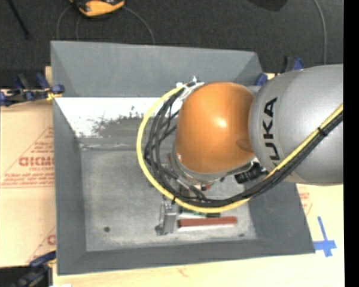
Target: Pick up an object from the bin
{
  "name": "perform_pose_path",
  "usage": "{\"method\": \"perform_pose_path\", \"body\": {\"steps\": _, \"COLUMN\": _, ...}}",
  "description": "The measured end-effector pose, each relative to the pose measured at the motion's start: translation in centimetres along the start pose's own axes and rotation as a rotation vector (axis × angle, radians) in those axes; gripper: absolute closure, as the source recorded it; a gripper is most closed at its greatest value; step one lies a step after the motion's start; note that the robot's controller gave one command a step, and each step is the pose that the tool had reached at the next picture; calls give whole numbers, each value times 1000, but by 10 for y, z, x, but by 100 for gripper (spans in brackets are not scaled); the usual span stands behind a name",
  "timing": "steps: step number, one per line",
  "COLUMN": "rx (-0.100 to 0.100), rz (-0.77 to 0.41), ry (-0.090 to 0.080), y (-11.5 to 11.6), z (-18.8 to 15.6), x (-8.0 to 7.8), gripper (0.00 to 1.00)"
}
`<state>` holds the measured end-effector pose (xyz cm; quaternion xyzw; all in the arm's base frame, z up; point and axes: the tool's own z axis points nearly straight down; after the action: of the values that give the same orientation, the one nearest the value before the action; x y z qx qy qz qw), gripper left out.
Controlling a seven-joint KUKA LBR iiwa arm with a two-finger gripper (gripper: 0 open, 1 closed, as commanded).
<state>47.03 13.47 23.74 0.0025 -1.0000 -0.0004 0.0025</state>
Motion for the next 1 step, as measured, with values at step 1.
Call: {"method": "perform_pose_path", "body": {"steps": 1, "rx": -1, "rz": 4, "ry": -7, "y": -1, "z": -3, "x": -2, "gripper": 0}}
